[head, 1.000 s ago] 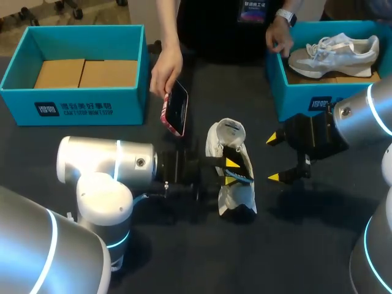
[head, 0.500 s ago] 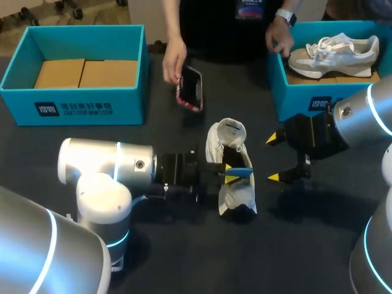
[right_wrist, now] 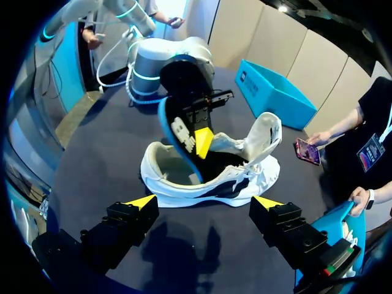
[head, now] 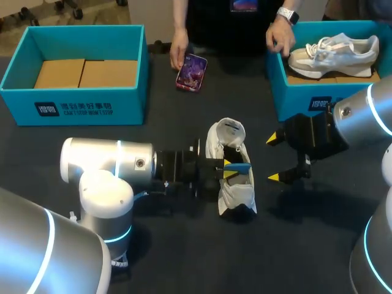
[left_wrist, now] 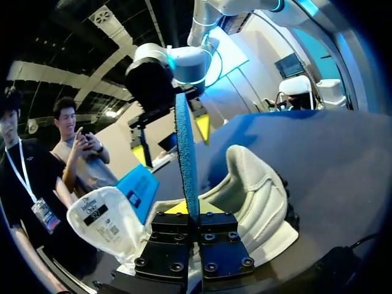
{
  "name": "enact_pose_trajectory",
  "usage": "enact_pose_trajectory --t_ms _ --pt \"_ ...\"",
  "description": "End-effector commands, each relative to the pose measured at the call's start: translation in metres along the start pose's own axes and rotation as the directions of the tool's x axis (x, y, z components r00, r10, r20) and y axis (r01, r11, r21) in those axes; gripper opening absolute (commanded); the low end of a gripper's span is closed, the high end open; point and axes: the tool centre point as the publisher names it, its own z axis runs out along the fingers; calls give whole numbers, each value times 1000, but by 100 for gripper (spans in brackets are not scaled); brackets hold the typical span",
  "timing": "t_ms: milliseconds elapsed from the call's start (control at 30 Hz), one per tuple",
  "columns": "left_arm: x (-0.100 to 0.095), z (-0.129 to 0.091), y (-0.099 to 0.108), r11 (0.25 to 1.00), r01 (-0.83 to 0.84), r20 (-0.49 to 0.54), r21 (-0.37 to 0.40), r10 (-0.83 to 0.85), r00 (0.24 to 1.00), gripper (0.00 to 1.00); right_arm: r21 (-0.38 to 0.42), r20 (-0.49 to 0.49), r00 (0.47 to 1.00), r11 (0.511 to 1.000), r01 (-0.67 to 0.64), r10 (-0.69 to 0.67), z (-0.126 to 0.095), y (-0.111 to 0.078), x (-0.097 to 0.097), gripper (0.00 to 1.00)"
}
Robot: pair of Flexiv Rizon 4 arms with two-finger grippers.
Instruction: Take the shoe out of the shoebox, open the shoe tongue, remove and reinsert the insole, then place the shoe into the shoebox
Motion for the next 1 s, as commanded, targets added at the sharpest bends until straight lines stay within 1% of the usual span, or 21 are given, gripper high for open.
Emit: enact_pose_trajectory --t_ms 33,67,100,133,233,267,367,433,600,667,700,733,833,900,933,1000 --pt "-2 -1 0 1000 -4 -3 0 4 1000 0 1 3 1000 1000 1 -1 0 0 1 100" --pt "-2 -2 -3 1000 -1 -4 1 1 1000 0 1 3 1000 1000 1 -1 0 0 1 100" --pt "-2 -3 -6 1000 -1 -5 1 1 1000 6 1 3 1000 1000 1 -1 0 0 1 100" --pt "-2 -4 -8 1000 0 -6 1 0 1000 16 1 3 1000 1000 1 -1 0 0 1 100" --pt "1 -5 -11 1000 12 -10 3 -12 1000 42 1 3 1000 1000 1 -1 0 0 1 100" --pt "2 -5 -12 1000 7 -22 1 -7 1000 43 1 3 1000 1000 1 -1 0 0 1 100" --pt "7 -5 -15 1000 16 -29 0 -16 999 43 1 3 1000 1000 1 -1 0 0 1 100" --pt "10 -7 -19 1000 18 -32 1 -18 999 40 1 3 1000 1000 1 -1 0 0 1 100" --pt "9 -10 -25 1000 19 -32 5 -18 999 40 1 3 1000 1000 1 -1 0 0 1 100" --pt "8 -11 -26 1000 17 -33 -1 -17 999 35 1 3 1000 1000 1 -1 0 0 1 100" --pt "8 -12 -28 1000 17 -35 -3 -18 999 34 1 3 1000 1000 1 -1 0 0 1 100" --pt "8 -13 -30 1000 19 -39 -6 -20 999 30 1 3 1000 1000 1 -1 0 0 1 100" --pt "10 -14 -34 999 25 -57 -24 -26 998 26 1 3 1000 1000 1 -1 0 0 1 100" --pt "13 -13 -34 999 29 -72 -26 -31 997 14 1 3 1000 1000 1 -1 0 0 1 100" --pt "15 -12 -33 999 30 -79 -26 -32 996 0 1 3 1000 1000 1 -1 0 0 1 100" --pt "20 -8 -31 999 28 -92 -24 -30 995 0 1 3 1000 1000 1 -1 0 0 1 100"
